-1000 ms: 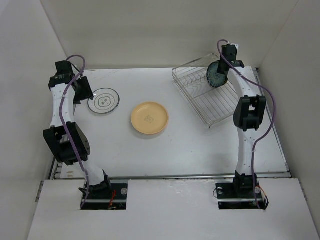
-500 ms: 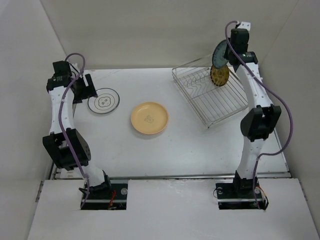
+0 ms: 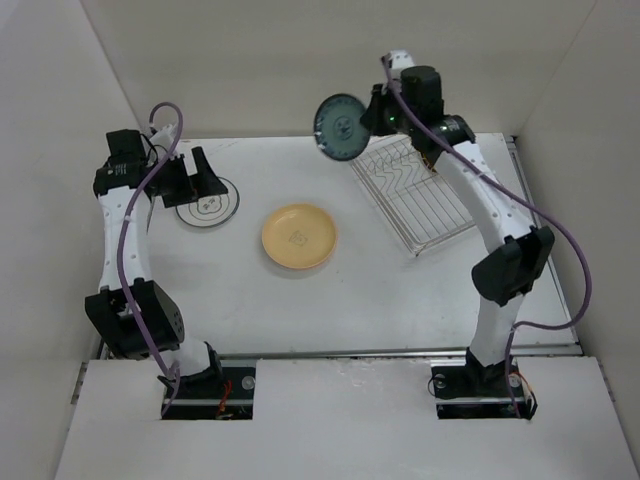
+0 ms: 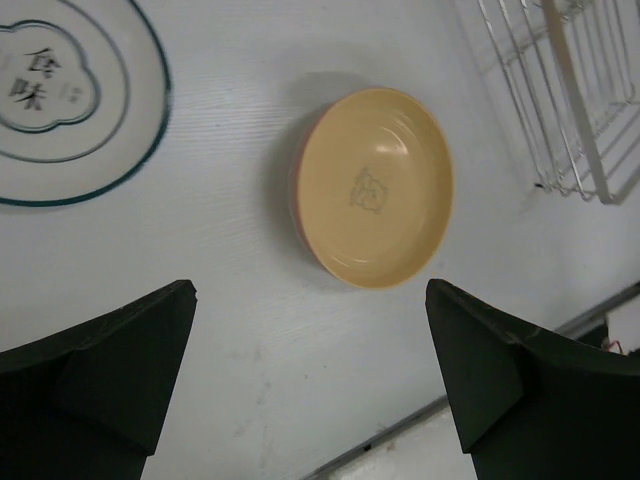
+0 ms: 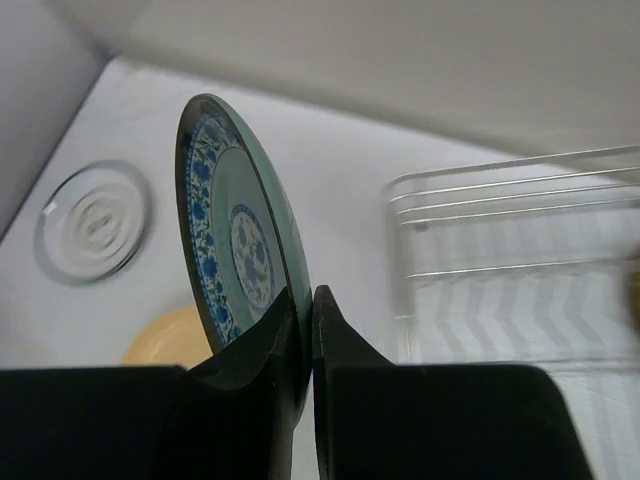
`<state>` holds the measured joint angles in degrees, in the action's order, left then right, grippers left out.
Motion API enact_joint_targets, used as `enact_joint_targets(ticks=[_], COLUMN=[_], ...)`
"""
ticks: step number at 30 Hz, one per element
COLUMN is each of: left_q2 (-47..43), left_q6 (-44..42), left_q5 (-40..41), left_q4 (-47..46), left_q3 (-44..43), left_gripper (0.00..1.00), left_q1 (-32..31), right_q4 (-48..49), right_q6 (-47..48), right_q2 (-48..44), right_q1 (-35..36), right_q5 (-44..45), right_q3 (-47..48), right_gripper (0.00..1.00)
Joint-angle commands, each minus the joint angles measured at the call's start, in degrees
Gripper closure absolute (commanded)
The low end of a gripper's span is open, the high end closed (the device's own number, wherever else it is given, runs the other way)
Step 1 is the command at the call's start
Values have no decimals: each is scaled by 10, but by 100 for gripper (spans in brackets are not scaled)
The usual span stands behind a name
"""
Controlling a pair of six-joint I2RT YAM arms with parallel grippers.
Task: Unload the plates from the dish rack
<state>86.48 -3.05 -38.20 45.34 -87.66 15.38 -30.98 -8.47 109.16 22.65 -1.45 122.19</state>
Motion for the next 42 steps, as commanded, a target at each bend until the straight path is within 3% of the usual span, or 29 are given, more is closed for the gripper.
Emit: enact_joint_targets(ticks=[1,6,12,19,23,24,27,28,30,31,34,38,39,42], left_q2=[-32,-37,-32,-19,-13,-13,-13,-13,-6,-1,14,28,34,34], left_q6=[-27,-32,-40,-26,-48,-53,-59,-59,-75,-80,-116,-194,-208,-241], left_q5=[-121,-128,-93,-112,-103,-114,-134,-134,-134,-134,-122,-87,-80,-45], left_q4=[-13,-27,-39,-45,-25,-18,-5,8,27,39,89,164,189,217], left_q3=[20,51,75,80,68,68,61,47,36,23,10,-5,-5,0], left_gripper=[1,0,0,4,33,45,66,80,94,100,100,100,100,100], left_q1=[-12,-32,-55,-61,-83,-83,-83,-83,-83,-83,-83,-76,-68,-44], right_q4=[60,118,134,155,163,168,168,168,168,168,168,156,147,131], right_q6=[-43,-65,-90,-115,-125,-125,-125,-125,-125,-125,-125,-125,-120,-110], right_q2=[27,66,109,121,132,139,139,139,139,139,139,139,139,134], right_q1=[34,99,126,136,148,154,154,154,154,154,154,154,154,154], right_q5=[-221,-368,-406,-444,-461,-461,-461,-461,-461,-461,-461,-455,-455,-435], right_q3=[-26,-32,-14,-27,-33,-33,-33,-33,-33,-33,-40,-45,-51,-57], right_gripper=[100,100,100,100,100,100,100,100,100,100,100,79,66,49])
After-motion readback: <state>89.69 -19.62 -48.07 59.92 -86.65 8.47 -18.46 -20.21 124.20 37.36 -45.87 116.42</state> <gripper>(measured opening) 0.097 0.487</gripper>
